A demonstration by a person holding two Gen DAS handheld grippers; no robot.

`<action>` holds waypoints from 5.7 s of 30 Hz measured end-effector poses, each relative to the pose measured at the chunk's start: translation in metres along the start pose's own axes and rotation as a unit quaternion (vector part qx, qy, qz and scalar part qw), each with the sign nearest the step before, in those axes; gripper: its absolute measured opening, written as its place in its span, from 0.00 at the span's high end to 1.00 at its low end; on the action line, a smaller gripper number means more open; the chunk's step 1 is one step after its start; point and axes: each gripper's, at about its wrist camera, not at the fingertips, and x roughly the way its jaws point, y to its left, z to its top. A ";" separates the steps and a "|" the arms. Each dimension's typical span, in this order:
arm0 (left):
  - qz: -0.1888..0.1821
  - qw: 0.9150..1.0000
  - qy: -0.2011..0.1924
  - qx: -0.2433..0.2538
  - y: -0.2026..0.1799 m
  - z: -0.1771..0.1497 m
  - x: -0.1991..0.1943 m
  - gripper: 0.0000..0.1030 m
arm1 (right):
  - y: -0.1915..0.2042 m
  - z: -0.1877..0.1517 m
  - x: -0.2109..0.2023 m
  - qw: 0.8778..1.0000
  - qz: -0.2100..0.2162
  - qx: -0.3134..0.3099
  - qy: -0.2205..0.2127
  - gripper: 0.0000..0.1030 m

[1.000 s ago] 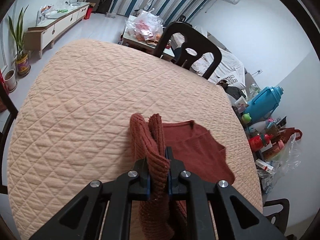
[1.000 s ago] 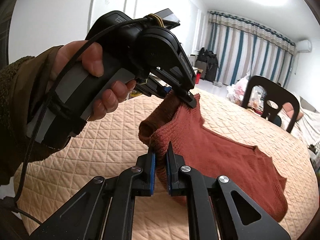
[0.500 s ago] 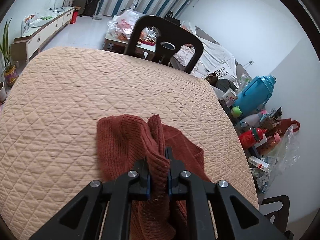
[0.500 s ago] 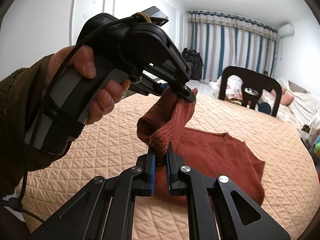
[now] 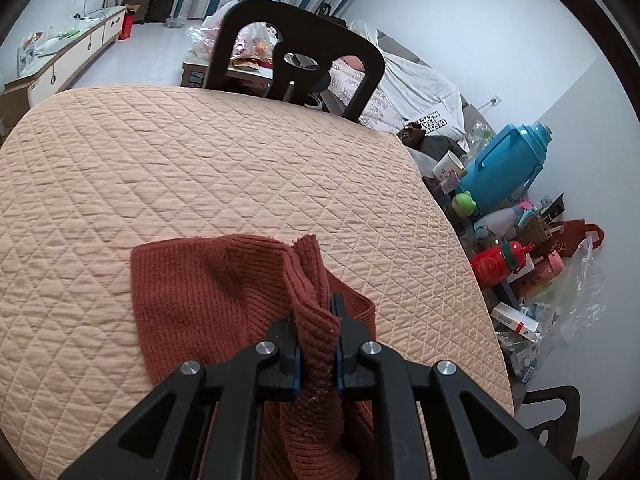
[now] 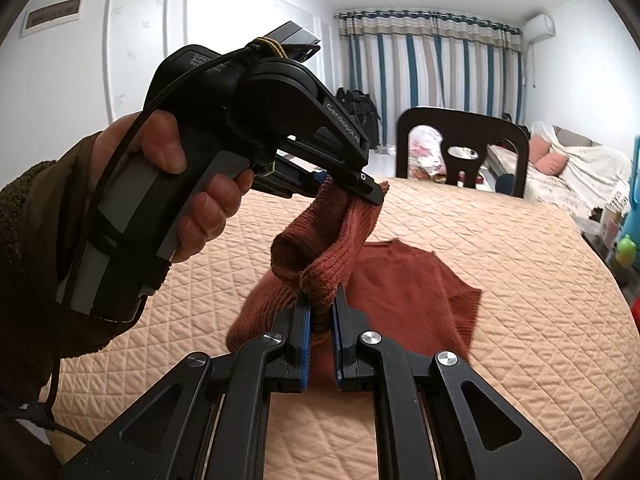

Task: Fold small clothes

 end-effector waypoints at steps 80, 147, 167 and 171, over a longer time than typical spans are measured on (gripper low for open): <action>0.149 0.984 -0.048 0.088 0.008 -0.109 -0.022 0.29 | -0.097 0.003 0.038 0.989 -0.067 0.064 0.111 0.83; 0.038 0.999 -0.006 -0.020 0.062 -0.080 0.007 0.15 | -0.158 -0.012 0.073 0.950 0.062 0.257 0.168 0.33; 0.022 1.000 0.001 -0.021 0.052 -0.071 0.010 0.60 | -0.154 -0.008 0.066 0.951 0.070 0.258 0.155 0.67; 0.021 0.999 -0.005 -0.026 0.054 -0.070 0.003 0.64 | -0.147 -0.001 0.059 0.953 0.071 0.258 0.143 0.69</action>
